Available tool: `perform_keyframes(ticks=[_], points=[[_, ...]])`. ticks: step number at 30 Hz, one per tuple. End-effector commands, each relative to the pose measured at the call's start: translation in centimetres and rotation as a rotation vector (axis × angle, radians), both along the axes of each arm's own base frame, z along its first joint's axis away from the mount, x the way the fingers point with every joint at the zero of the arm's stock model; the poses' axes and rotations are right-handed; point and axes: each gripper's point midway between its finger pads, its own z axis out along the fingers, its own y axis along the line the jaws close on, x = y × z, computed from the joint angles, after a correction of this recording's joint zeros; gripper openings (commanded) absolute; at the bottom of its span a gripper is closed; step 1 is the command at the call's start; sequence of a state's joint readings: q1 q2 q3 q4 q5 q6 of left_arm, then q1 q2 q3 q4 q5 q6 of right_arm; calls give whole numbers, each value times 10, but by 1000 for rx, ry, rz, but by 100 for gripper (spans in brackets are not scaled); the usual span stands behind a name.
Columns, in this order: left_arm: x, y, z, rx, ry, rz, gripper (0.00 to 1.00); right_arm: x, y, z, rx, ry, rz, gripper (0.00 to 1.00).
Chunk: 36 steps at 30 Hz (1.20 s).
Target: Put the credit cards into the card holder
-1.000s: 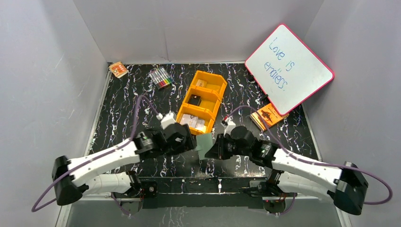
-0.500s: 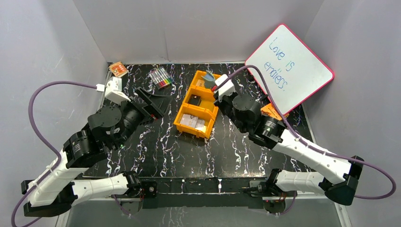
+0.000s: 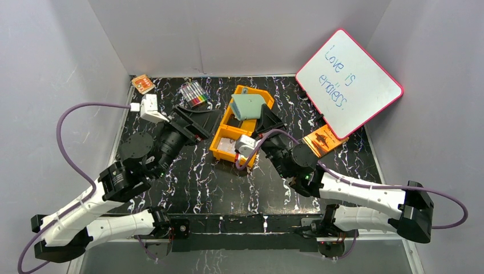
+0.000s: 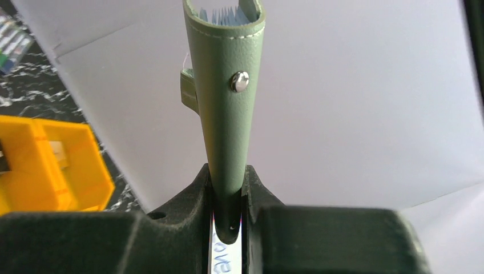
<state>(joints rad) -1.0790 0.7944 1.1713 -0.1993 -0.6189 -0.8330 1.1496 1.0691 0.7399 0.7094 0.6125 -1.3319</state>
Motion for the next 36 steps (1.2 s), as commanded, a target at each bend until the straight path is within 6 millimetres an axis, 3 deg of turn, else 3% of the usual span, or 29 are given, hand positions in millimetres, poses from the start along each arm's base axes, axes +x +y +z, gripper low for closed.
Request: perform_keyframes(ticks=[1, 5, 9, 17, 21, 29, 36], points=[[-5, -28, 43, -96, -112, -113, 91, -23, -19, 68, 62, -223, -41, 0], [-4, -61, 36, -65, -124, -199, 92, -25, -15, 65, 43, -217, -73, 0], [1, -76, 22, -44, -48, -208, 92, -27, -18, 64, 47, -212, -86, 0], [12, -72, 2, -107, 68, -132, 92, -26, -26, 64, 58, -201, -110, 0], [14, -70, 4, -150, 79, -114, 90, -26, -27, 65, 64, -201, -120, 0], [19, -78, 8, -180, 100, -105, 68, -26, -27, 67, 65, -208, -132, 0], [24, -85, 5, -169, 128, -91, 61, -27, -24, 70, 69, -214, -134, 0]])
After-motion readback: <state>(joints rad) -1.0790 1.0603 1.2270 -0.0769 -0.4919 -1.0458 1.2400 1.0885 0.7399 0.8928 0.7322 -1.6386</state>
